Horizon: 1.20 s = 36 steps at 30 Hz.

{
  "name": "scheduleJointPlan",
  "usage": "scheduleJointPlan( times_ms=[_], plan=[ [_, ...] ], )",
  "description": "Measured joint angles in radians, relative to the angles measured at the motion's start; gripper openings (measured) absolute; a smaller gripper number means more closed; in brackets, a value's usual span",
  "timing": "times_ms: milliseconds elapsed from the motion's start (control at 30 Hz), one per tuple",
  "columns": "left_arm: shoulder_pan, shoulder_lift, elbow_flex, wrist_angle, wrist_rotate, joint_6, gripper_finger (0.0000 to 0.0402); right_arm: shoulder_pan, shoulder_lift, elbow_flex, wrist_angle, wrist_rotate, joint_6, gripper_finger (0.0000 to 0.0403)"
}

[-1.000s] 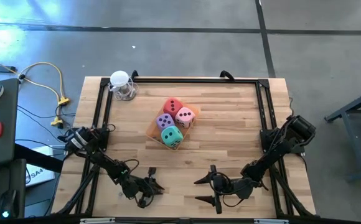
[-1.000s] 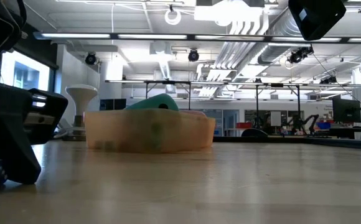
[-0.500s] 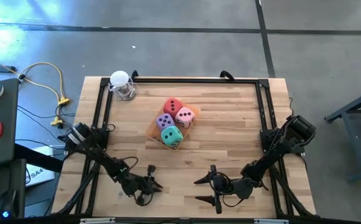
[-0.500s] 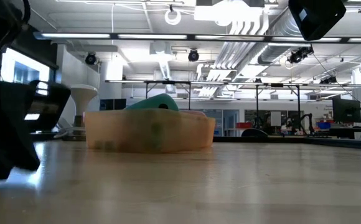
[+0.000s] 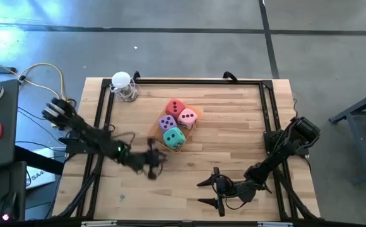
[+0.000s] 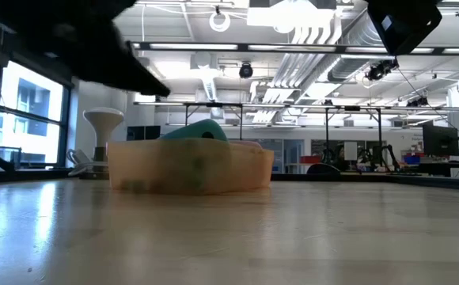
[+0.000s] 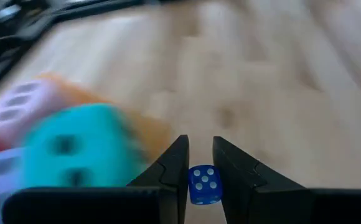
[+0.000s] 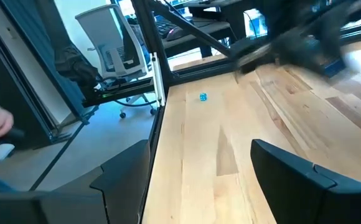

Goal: Pick & Place Dice
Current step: Put the small dark blue die into the orange bin, then put the small blue die into the orange bin

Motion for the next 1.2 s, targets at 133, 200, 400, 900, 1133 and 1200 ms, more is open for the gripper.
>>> scheduleJointPlan(
  times_ms=[133,200,400,900,1133,1200],
  plan=[
    [0.12,-0.116,0.001,-0.184,-0.006,-0.053,0.0058,0.0,0.0,0.0,-0.014,0.0,0.02,0.0272],
    [0.171,-0.142,0.001,-0.244,0.004,-0.07,0.0058,0.001,0.0,0.001,-0.024,0.0,0.042,0.0272],
    [0.275,-0.15,0.0,-0.351,0.119,-0.087,0.0064,0.005,0.0,0.0,-0.033,-0.001,0.052,0.0272],
    [0.33,-0.118,0.002,-0.362,0.149,-0.103,0.0091,0.003,0.032,0.0,-0.013,0.0,0.052,0.0272],
    [0.339,-0.095,0.002,-0.36,0.068,-0.117,0.018,0.003,0.032,0.0,-0.013,0.0,0.053,0.0272],
    [0.331,-0.095,0.002,-0.359,0.037,-0.122,0.0202,0.004,0.032,0.0,-0.013,0.0,0.054,0.0272]
  ],
)
